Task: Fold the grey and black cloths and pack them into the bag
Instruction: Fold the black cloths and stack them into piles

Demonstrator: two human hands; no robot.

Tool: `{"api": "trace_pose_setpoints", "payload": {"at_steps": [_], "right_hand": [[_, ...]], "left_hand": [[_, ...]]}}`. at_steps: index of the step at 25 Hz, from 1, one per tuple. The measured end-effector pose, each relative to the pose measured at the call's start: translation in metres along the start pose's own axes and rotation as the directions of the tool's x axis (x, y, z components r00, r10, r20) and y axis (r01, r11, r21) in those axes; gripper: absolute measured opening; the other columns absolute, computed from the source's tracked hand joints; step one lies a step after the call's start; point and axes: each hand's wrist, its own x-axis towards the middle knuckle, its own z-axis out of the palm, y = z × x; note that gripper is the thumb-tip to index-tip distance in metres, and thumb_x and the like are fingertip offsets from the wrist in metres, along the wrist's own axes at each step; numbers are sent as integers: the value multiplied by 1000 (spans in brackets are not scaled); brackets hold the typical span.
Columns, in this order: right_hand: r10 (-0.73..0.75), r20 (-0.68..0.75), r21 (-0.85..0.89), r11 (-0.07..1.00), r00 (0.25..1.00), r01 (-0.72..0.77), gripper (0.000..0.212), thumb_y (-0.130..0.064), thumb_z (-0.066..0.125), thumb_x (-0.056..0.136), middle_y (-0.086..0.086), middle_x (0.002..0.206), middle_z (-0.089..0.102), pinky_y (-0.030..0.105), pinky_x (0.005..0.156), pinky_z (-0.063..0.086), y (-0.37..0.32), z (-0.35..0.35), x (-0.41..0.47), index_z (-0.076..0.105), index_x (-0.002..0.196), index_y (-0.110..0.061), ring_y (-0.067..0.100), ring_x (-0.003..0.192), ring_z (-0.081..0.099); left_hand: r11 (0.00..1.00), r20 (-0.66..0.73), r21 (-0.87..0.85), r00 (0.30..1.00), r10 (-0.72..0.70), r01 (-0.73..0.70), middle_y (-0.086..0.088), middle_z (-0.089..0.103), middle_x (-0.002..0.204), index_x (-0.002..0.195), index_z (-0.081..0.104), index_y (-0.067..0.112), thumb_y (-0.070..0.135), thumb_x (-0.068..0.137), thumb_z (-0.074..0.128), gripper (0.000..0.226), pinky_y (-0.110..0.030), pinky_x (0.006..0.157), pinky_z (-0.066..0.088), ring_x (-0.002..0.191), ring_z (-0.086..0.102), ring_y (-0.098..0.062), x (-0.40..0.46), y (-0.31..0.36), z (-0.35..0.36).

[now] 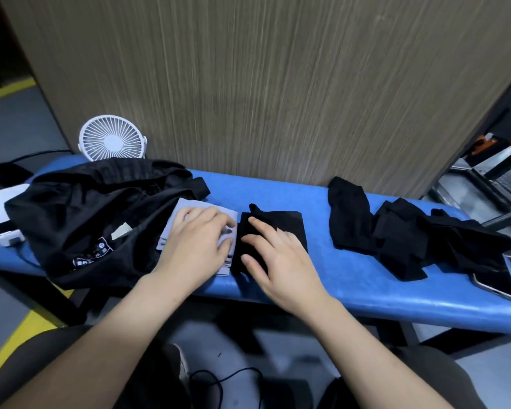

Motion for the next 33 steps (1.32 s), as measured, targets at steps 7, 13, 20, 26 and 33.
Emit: {"api": "trace_pose_setpoints", "payload": {"at_steps": [7,13,20,26,33], "right_hand": [[-113,107,121,988,988,100,37,-46,40,101,-14,166,14,43,106,38,-3,7,1,52,135,-36,24,146,34],[182,-280,575,818,943,13,27,-8,48,101,2,131,61,36,110,41,22,-23,-7,70,117,-10,14,128,53],[283,126,232,924,951,-305,53,-32,47,105,-2,166,19,46,122,22,69,1,-2,32,155,-22,17,153,17],[356,419,26,915,835,-403,60,-51,25,106,-8,168,-7,47,124,-1,66,10,-7,4,160,-36,15,155,-3],[340,247,107,921,907,-375,62,-63,31,99,-5,162,27,47,122,15,81,-8,-7,28,155,-36,17,150,22]], "left_hand": [[994,-34,-101,999,28,-31,11,69,112,121,65,25,1,84,54,46,-28,102,28,111,59,-17,5,-7,-2],[978,-137,-191,989,56,-82,9,66,110,120,64,23,27,99,40,32,-32,93,38,100,58,-16,20,11,8],[981,264,81,953,147,-174,9,36,157,150,39,26,31,104,44,46,-43,122,3,149,25,-17,35,29,27],[943,439,253,894,85,-214,10,2,167,159,6,26,33,109,24,53,-50,122,-12,154,-6,-17,35,27,30],[974,381,148,918,107,-174,16,20,163,155,28,33,39,106,34,49,-45,122,-11,153,4,-11,40,25,25]]}}
